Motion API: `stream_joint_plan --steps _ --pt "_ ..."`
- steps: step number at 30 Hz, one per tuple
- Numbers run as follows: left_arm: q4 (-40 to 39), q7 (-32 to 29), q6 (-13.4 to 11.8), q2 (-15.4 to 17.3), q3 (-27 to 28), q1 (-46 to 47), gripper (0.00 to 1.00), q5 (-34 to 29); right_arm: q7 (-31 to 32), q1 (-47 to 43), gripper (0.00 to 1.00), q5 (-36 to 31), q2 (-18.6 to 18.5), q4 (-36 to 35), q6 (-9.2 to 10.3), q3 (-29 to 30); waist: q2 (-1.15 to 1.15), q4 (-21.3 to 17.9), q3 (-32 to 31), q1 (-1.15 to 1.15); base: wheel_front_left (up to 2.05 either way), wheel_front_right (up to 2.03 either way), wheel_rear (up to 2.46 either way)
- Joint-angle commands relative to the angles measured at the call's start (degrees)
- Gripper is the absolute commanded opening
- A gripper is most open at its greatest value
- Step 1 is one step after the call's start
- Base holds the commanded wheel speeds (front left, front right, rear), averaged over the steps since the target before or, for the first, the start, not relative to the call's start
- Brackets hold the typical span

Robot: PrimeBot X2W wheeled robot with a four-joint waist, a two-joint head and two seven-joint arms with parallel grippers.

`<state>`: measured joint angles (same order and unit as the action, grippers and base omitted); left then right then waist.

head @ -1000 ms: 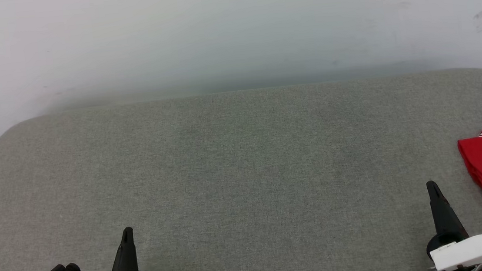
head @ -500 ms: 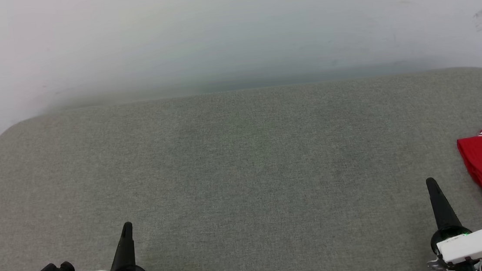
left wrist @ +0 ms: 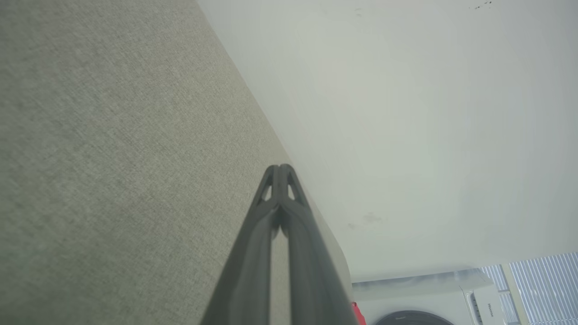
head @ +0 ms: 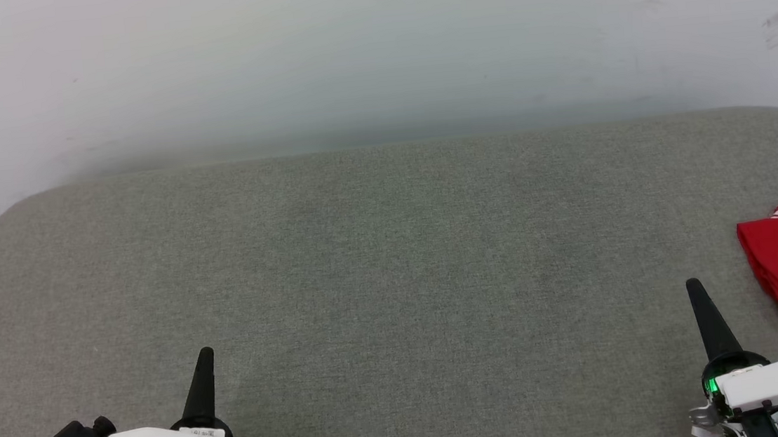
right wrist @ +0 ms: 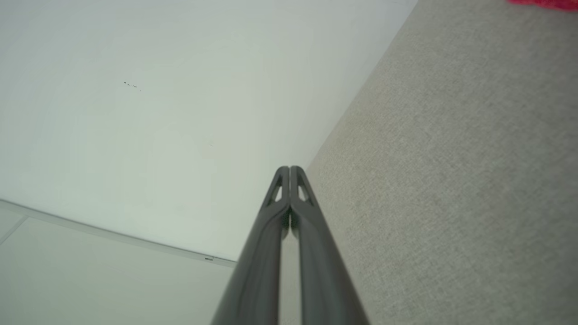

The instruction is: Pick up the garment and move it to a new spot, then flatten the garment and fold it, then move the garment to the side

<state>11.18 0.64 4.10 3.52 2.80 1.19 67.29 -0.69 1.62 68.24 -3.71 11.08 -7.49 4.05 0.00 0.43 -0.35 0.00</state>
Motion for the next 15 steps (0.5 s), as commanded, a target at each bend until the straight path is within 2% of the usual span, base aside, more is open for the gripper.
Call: stream_joint_plan --steps 1,15 --pt "-0.2 -0.4 0.6 0.3 0.4 1.3 0.0 1.5 0.3 1.4 0.0 1.4 -0.3 -0.2 -0.01 0.2 0.0 0.0 0.0 0.0 0.0 0.0 0.0" --pt "0.8 -2.3 1.6 0.2 1.1 2.6 0.0 9.2 2.3 2.5 0.0 8.9 -0.2 0.8 0.0 0.6 0.0 -0.1 0.2 0.0 0.0 0.0 0.0"
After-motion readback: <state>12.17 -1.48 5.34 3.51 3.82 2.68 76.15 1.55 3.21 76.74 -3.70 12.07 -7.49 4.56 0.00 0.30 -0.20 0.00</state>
